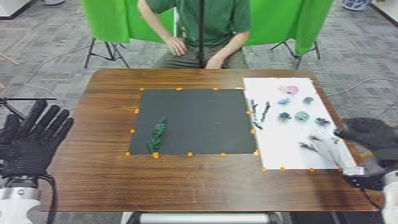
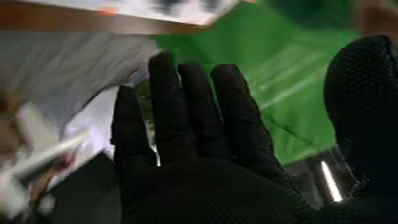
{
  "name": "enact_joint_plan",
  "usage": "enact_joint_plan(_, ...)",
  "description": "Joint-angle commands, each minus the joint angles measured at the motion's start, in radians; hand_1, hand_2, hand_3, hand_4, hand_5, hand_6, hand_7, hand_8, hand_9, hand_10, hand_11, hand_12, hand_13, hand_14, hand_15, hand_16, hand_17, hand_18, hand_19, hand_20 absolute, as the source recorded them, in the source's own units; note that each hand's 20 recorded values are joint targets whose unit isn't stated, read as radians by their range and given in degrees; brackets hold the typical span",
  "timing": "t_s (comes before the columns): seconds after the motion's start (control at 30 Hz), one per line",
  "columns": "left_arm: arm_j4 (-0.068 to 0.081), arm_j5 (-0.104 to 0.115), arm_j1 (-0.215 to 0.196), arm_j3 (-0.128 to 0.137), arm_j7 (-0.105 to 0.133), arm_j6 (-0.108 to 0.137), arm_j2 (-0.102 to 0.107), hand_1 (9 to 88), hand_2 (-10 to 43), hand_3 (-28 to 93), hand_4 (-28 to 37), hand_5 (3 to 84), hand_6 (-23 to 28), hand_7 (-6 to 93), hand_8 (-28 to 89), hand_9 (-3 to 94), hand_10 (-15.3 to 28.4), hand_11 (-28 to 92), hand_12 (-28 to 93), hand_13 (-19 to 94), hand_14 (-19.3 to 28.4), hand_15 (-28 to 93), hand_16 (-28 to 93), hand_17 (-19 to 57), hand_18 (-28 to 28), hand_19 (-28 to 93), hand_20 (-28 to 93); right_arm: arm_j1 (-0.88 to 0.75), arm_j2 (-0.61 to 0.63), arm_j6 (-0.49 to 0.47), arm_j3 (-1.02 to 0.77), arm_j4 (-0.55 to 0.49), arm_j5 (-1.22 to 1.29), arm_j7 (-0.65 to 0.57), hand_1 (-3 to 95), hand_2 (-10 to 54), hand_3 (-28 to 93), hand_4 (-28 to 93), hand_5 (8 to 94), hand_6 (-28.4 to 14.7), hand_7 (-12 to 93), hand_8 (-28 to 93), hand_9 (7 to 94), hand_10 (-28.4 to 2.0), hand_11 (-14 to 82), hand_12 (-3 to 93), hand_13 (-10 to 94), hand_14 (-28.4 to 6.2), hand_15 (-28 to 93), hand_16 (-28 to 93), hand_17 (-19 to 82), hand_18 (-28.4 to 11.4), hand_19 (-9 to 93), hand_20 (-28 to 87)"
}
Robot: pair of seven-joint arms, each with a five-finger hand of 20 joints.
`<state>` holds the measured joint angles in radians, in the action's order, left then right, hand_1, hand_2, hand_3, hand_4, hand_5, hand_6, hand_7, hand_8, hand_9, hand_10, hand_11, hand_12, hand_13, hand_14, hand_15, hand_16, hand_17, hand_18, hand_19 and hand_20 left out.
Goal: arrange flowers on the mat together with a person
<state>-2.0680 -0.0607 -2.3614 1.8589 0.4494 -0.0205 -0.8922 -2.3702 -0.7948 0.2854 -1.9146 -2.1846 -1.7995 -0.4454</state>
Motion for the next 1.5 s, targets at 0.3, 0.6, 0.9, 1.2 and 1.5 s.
enact_joint_plan(0.3,0.005,0.015,0.001,-0.018,0.002,0.016,-0.008,26.5,11.2,70,-28.3,44.6,5.9,9.0,-9,40.3,14.1,15,8,29,14.2,26,-6,-2.4,12.0,25,11,0.162,0.050,-0.148,0.255,0.104,-0.547,-0.218,33.0,-9.5,65,-28,56.7,-2.6,27,-15,46.5,-16.0,52.1,32.4,45,-13.9,66,23,17,-17.7,47,26)
enact_joint_plan(0.6,0.007,0.026,0.000,-0.022,0.007,0.021,-0.004,26.5,11.3,70,-28.3,44.7,6.1,9.1,-9,40.4,14.1,15,8,29,14.2,26,-7,-2.4,12.0,25,11,0.210,0.050,-0.142,0.318,0.157,-0.540,-0.254,39.9,-9.5,65,-28,61.7,-0.5,35,-16,51.3,-14.8,58.3,35.6,48,-13.9,73,26,19,-17.6,55,28)
enact_joint_plan(0.9,0.009,0.027,0.003,-0.027,0.004,0.021,-0.006,26.6,11.4,70,-28.3,44.8,6.0,9.1,-9,40.5,14.1,15,8,29,14.2,26,-7,-2.3,12.0,25,11,0.254,0.062,0.024,0.369,0.169,-0.435,-0.248,56.0,-9.5,63,-28,66.4,0.2,50,8,62.8,-11.5,48.4,51.9,55,-12.8,73,30,22,-17.2,59,28)
enact_joint_plan(1.2,0.010,0.026,0.007,-0.032,-0.001,0.023,-0.004,26.6,11.4,70,-28.3,44.9,6.1,9.2,-9,40.6,14.1,15,8,29,14.2,26,-7,-2.3,12.0,25,11,0.290,0.079,0.165,0.376,0.116,-0.270,-0.205,56.0,-9.5,66,-28,66.5,-0.5,51,9,64.0,-11.5,46.4,53.6,55,-12.9,73,30,22,-17.3,59,28)
enact_joint_plan(1.5,0.012,0.027,0.013,-0.040,-0.010,0.026,0.002,26.5,11.5,70,-28.3,44.9,6.1,9.2,-9,40.7,14.2,15,8,29,14.1,26,-7,-2.4,12.0,25,11,0.458,0.086,0.204,0.530,0.082,-0.116,-0.037,55.0,-9.5,68,-28,66.4,-0.6,52,10,63.8,-11.6,46.4,54.3,55,-13.1,74,30,22,-16.8,58,27)
